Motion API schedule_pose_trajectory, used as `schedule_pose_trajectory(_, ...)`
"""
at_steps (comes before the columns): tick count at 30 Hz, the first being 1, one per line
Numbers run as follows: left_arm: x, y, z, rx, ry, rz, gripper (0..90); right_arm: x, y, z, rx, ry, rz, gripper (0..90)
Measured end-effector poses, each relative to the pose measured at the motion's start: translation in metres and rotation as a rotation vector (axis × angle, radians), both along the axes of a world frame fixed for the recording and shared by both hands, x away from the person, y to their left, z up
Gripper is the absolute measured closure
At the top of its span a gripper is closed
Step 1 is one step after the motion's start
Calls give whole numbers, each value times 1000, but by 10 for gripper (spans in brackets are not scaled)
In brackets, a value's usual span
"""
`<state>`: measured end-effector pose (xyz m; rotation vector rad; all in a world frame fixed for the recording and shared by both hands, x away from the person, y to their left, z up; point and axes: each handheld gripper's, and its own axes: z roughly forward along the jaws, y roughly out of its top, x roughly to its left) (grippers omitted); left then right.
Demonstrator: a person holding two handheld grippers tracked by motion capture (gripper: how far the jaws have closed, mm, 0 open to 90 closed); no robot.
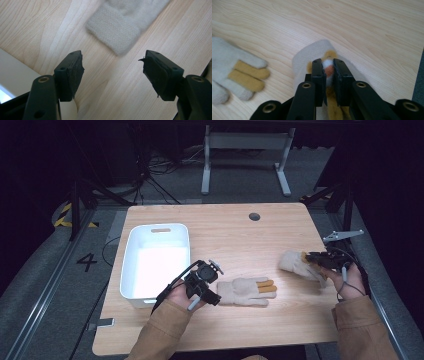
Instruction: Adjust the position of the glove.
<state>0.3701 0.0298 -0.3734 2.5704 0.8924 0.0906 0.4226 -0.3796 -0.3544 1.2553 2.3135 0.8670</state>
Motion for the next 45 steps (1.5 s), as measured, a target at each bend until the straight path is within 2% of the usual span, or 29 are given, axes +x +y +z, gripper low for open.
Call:
schedule_pose_trajectory(5,1,1,0,-2,5,-3,326,-6,7,11,24,-12,51,801)
schedule_pose_trajectory(7,1,1,0,0,6,-3,326,-9,13,16,51,-19,98,802)
schedule_pose_trajectory(18,-1,0,1,0,3,-9,325,-20,31,30,68,-29,185,802)
schedule_pose_trajectory(20,-1,1,1,-2,4,-9,324,-23,36,32,90,-24,220,802)
schedule_pose_trajectory(22,-1,1,1,-4,5,-10,324,-24,38,33,91,-23,227,801)
schedule_pose_trajectory(26,-1,1,2,-6,6,-11,324,-27,50,35,94,-16,275,802)
schedule_pose_trajectory(34,-3,3,2,-4,5,-6,324,-29,67,36,71,3,333,802)
schedule_pose_trajectory(45,-10,13,1,-4,7,14,323,-25,89,37,79,18,410,802)
